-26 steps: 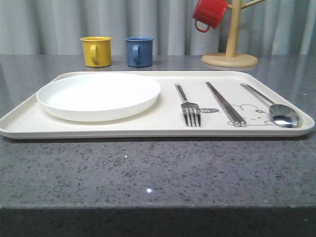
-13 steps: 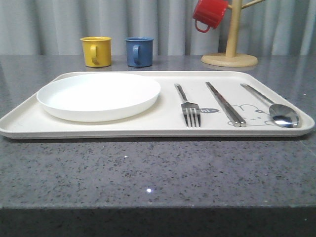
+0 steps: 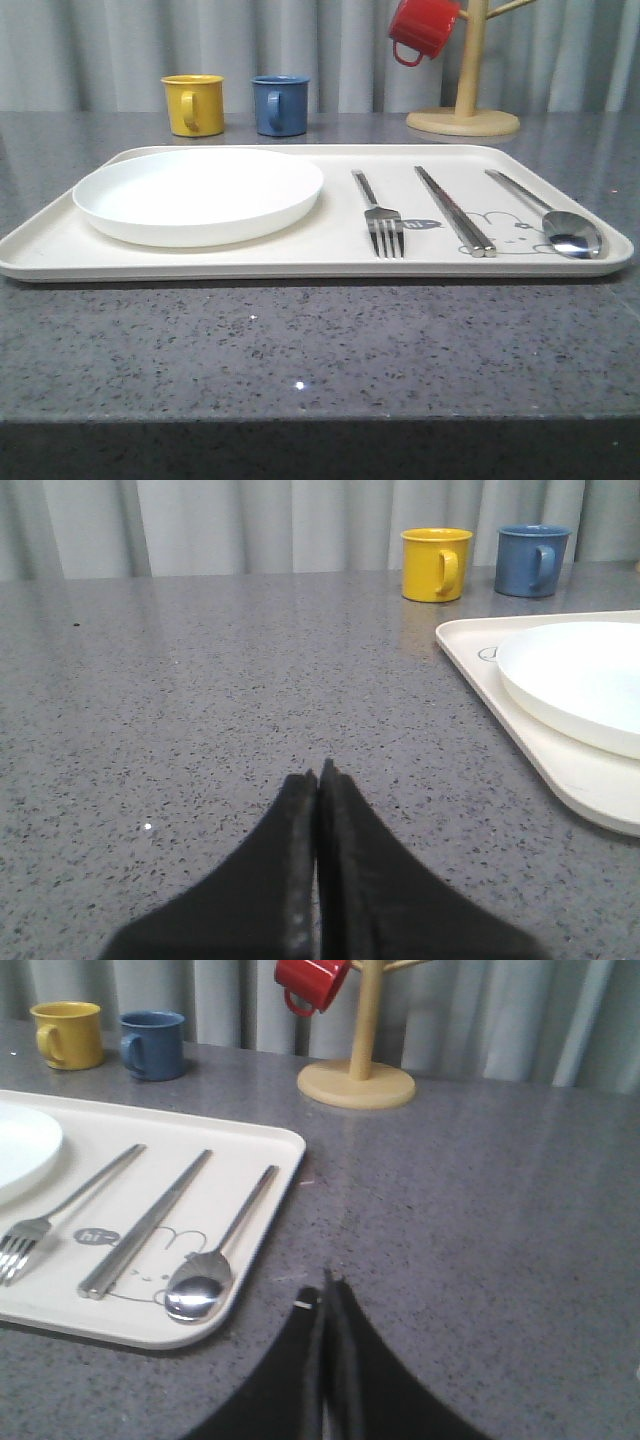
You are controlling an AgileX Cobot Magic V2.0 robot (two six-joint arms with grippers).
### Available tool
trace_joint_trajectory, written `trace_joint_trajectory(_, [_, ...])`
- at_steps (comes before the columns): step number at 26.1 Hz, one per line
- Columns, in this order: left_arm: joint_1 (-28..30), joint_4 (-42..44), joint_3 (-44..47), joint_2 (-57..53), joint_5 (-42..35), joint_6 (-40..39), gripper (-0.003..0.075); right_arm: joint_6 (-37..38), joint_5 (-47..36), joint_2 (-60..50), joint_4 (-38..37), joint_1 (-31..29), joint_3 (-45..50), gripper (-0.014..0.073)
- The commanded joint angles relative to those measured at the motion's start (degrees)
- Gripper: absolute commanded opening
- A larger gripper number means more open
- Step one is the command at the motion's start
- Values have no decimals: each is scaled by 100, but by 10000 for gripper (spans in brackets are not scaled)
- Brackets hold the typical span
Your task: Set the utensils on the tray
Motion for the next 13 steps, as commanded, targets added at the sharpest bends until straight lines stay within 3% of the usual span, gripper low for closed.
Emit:
trace_joint_trajectory(1, [8, -51, 7, -134, -460, -71, -18, -85, -696, -238, 200, -367, 379, -70])
trace_joint_trajectory(6, [8, -51, 7, -134, -460, -71, -18, -910, -859, -583, 966, -759, 1063, -70])
trace_joint_trajectory(9, [8, -51, 7, -134, -460, -71, -18, -940, -1348, -589, 992, -802, 1404, -70])
trace_joint_trajectory(13, [8, -51, 7, -134, -460, -71, -18, -940, -1279, -589, 1004, -803, 1408, -70])
